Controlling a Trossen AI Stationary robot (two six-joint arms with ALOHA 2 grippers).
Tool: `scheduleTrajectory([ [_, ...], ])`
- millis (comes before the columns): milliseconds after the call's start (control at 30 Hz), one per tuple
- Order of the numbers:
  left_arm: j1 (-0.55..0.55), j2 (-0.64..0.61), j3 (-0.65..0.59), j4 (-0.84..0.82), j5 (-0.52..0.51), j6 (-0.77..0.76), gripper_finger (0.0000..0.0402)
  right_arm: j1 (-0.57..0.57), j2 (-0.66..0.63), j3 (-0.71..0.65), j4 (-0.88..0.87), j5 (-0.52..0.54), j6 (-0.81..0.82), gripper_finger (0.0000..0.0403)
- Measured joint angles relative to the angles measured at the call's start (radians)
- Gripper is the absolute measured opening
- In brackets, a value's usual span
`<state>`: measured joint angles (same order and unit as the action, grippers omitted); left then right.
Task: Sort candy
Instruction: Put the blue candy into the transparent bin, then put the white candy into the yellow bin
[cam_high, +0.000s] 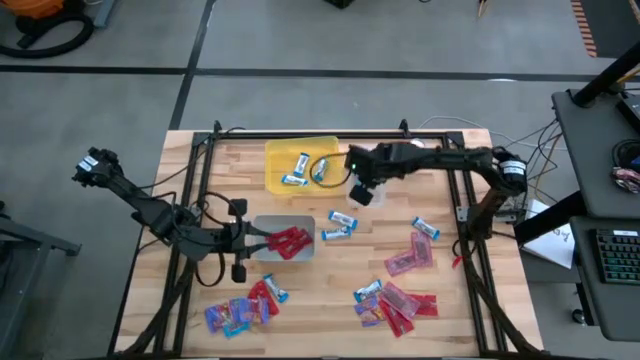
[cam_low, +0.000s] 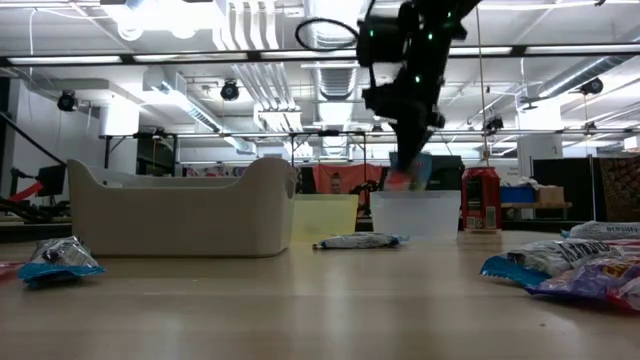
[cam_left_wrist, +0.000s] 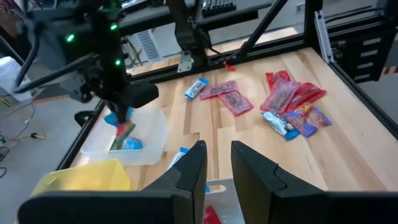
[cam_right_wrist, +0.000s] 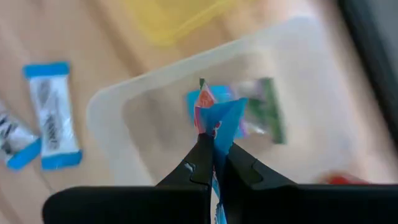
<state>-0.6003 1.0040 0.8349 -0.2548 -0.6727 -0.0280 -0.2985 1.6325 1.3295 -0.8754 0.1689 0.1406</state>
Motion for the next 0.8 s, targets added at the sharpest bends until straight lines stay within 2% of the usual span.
scheduleTrajectory([
  [67,0.0,0.005,0.0,-0.001,0.0,0.0,0.0058,-0.034,0.01,-0.012,0.007,-0.072,-0.06,0.0009],
  [200,0.0,0.009,0.0,-0.003,0.0,0.0,0.0058,-0.06,0.035,-0.017,0.007,-0.13,-0.101,0.0009],
  [400,0.0,0.009,0.0,-0.007,0.0,0.0,0.0058,-0.058,0.056,-0.016,0.046,-0.151,-0.116,0.0014],
  [533,0.0,0.009,0.0,-0.008,0.0,0.0,0.0058,-0.061,0.057,-0.016,0.051,-0.145,-0.115,0.0045],
  [600,0.0,0.009,0.0,-0.008,0.0,0.0,0.0058,-0.063,0.057,-0.016,0.053,-0.1,-0.114,0.0067],
  [700,0.0,0.009,0.0,-0.008,0.0,0.0,0.0058,-0.066,0.057,-0.011,0.054,0.04,-0.103,0.01],
  [800,0.0,0.009,0.0,-0.008,0.0,0.0,0.0058,-0.069,0.056,0.001,0.055,0.13,-0.094,0.0112],
])
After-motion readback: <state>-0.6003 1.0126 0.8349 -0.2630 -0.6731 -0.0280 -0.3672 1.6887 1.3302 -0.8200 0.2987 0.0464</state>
